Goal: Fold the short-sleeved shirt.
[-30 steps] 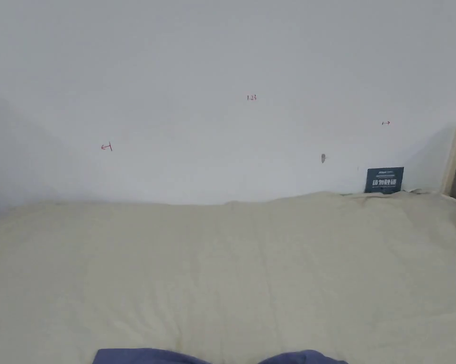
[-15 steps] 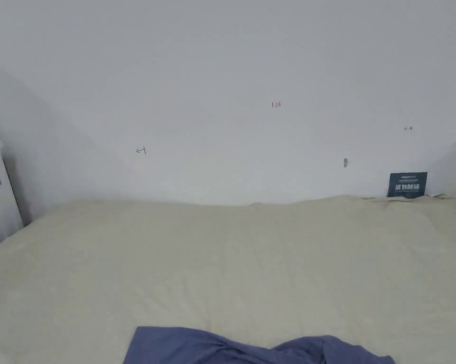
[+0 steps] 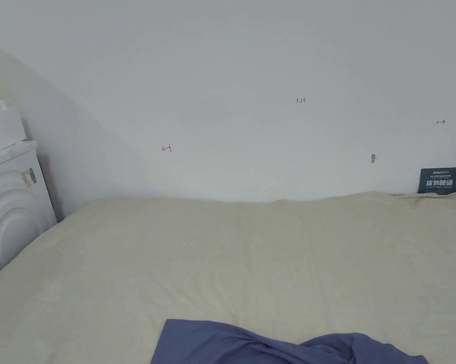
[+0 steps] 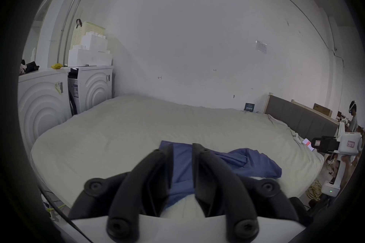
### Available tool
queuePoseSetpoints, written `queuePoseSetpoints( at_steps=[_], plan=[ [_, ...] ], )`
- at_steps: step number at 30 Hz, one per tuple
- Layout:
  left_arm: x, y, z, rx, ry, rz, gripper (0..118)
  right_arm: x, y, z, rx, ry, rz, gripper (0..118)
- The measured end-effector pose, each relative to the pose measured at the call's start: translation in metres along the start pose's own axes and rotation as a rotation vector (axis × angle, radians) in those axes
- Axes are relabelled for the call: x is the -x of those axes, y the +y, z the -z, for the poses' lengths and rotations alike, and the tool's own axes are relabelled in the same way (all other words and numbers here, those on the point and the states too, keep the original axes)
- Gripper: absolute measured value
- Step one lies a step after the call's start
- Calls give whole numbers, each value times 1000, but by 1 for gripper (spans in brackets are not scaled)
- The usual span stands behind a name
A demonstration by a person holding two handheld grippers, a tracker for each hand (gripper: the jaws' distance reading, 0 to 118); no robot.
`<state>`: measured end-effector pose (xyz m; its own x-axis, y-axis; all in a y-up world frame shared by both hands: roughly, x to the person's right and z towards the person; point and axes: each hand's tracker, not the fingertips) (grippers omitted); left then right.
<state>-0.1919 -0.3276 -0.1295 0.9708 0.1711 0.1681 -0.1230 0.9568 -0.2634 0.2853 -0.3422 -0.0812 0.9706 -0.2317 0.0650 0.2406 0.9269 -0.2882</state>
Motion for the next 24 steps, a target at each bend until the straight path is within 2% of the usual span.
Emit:
queuePoseSetpoints(
  at_steps=[1, 2, 4, 6, 11, 15, 21, 22, 24],
  plan=[
    [0, -2, -1, 10, 5, -9, 3, 2, -2, -1, 6, 6, -7, 2],
    [1, -5, -1, 24, 38, -36, 0, 4, -4, -2, -3, -2, -12, 0],
    [4, -10, 0, 47, 29, -23, 0, 6, -5, -2, 17, 3, -37, 0],
    [9, -14, 0, 66, 96, -5, 0, 7, -6, -2, 16, -1, -37, 0],
    [27, -21, -3, 96, 92, -49, 0, 5, -8, -1, 33, 15, -14, 0],
    [37, -34, 14, 171, 126, -25, 0, 6, -10, 2, 45, 18, -14, 0],
    [67, -53, 52, 270, 150, -107, 0, 8, -17, 7, 75, 33, -5, 0],
    [73, -58, 62, 308, 152, -110, 6, 7, -19, 9, 88, 35, -6, 0],
    [82, -70, 88, 421, 192, -139, 28, 4, -26, 16, 109, 34, 3, 0]
  ],
)
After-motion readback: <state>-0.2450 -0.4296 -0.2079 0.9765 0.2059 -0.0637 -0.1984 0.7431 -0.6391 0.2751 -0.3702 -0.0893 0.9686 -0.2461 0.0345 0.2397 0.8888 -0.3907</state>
